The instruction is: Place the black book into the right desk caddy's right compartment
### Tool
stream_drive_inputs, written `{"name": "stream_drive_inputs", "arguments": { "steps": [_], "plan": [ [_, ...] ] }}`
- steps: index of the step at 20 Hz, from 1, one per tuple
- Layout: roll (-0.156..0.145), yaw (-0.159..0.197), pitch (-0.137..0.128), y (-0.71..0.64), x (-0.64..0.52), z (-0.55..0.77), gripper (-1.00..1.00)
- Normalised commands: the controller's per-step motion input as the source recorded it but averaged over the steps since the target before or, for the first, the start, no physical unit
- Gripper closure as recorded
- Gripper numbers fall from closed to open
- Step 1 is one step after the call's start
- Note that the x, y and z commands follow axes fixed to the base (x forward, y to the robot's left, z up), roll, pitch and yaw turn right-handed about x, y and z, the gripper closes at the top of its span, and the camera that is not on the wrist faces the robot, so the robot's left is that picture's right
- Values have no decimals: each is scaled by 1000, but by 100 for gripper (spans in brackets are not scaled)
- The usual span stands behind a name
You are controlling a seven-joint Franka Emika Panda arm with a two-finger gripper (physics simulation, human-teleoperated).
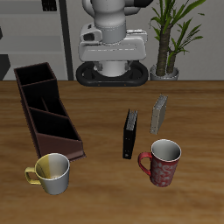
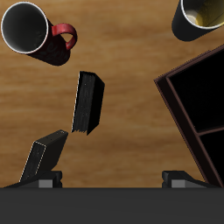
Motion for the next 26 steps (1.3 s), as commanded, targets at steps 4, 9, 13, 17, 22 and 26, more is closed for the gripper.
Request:
{"name": "stream_drive_inputs", "arguments": {
  "steps": [4,9,13,17,22,26],
  "plan": [
    [-15,-49,8,-160,25,17,-100],
    [-33,15,-22,-159,41,60,-100],
    [-57,-8,-60,-183,76,91,-100],
    [-68,-79,-35,-64,135,-35,-100],
    [-28,-5,-40,116,66,-212,-100],
    [-20,-32,24,149,190,-299,-100]
  ]
}}
